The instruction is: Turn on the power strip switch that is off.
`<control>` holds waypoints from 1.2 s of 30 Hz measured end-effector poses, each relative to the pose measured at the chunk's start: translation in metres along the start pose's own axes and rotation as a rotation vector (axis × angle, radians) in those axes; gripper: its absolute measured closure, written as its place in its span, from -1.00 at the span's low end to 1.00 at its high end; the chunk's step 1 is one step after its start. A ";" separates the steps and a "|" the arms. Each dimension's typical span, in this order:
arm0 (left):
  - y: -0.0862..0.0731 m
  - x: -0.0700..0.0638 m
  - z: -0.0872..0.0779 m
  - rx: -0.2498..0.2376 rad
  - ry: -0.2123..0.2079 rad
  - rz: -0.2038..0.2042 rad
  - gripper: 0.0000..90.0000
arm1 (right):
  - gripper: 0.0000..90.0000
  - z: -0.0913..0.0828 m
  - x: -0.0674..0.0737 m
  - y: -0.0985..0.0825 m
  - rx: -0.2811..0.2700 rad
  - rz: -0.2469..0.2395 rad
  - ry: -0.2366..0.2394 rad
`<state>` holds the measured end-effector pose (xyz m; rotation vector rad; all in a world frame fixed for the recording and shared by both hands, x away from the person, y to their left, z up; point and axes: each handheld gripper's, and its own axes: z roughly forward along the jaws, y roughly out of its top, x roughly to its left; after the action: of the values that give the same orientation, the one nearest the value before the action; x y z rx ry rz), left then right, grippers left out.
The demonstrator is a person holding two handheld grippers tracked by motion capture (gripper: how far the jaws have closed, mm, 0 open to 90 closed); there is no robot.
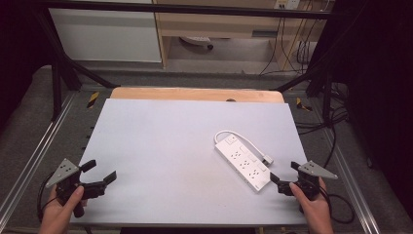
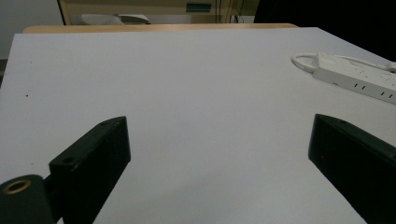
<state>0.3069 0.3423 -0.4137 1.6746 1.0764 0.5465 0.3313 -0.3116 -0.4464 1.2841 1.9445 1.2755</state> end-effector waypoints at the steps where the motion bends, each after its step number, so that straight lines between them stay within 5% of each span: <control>1: 0.000 0.000 0.000 0.001 0.000 0.001 -0.87 | -0.94 0.000 0.000 0.000 0.002 0.000 -0.001; 21: -0.002 0.001 0.003 0.037 -0.002 0.003 -0.87 | -0.93 -0.007 0.001 0.009 -0.011 0.029 -0.040; 36: -0.004 0.000 0.005 0.055 -0.013 0.011 -0.86 | -0.92 -0.009 0.011 0.030 0.017 0.040 -0.011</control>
<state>0.3094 0.3395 -0.4191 1.7306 1.0820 0.5172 0.3324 -0.3020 -0.4150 1.3418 1.9356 1.2703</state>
